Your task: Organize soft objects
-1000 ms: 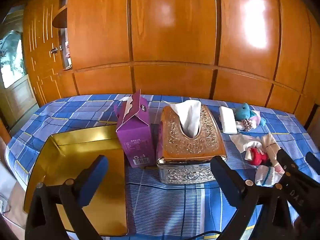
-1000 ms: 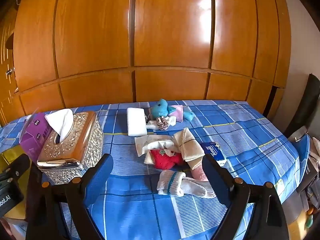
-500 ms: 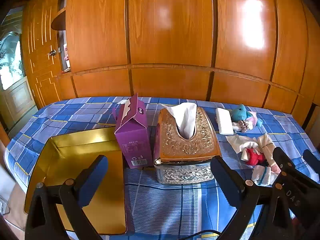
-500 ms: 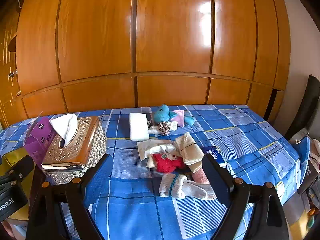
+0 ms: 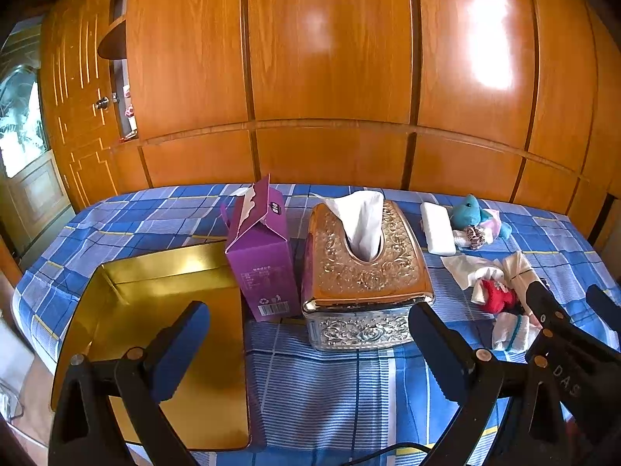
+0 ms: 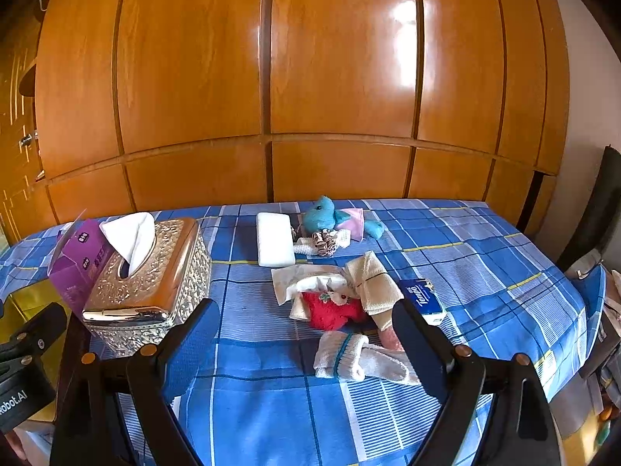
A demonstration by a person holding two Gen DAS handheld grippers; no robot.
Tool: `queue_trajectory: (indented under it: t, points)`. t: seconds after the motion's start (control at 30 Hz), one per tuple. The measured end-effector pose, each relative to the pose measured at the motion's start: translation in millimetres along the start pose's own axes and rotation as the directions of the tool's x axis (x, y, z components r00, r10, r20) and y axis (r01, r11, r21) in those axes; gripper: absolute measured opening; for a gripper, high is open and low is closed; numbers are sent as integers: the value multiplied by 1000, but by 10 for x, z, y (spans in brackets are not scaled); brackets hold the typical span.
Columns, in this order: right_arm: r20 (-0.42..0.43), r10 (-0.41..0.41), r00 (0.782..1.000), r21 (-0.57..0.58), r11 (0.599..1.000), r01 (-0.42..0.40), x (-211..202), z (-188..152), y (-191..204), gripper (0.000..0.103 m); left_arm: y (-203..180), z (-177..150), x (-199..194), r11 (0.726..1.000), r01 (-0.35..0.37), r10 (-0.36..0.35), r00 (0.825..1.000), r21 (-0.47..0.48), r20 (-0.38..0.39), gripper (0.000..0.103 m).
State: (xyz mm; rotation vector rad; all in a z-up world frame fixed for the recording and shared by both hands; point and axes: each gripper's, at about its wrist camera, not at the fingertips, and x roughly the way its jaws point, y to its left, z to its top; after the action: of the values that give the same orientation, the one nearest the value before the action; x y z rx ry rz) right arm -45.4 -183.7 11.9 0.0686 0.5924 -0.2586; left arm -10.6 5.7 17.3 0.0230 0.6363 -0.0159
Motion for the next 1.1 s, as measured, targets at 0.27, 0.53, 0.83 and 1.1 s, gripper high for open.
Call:
queue_trajectory:
  t: [0.27,0.53,0.83,1.1]
  points:
    - [-3,3,1000,1,1000,-3,0,6,-11,92,-9,-1,-15,1000,0,0,1000,7,-1,102]
    - [-2,8,1000,7,1000,-8,-4,-4,-35,92,-16,-7,-19,1000,2,-2,1000,7,-5,102]
    - [-7,11,1000,13,1000,-10,10,-8,-35,92,-33,-15,-30,1000,5,-5,1000,11,-7,102]
    - [-8,10,1000,12,1000,-10,10,-2,-29,92,-52,-12,-38,1000,11,-11,1000,18,-9,103]
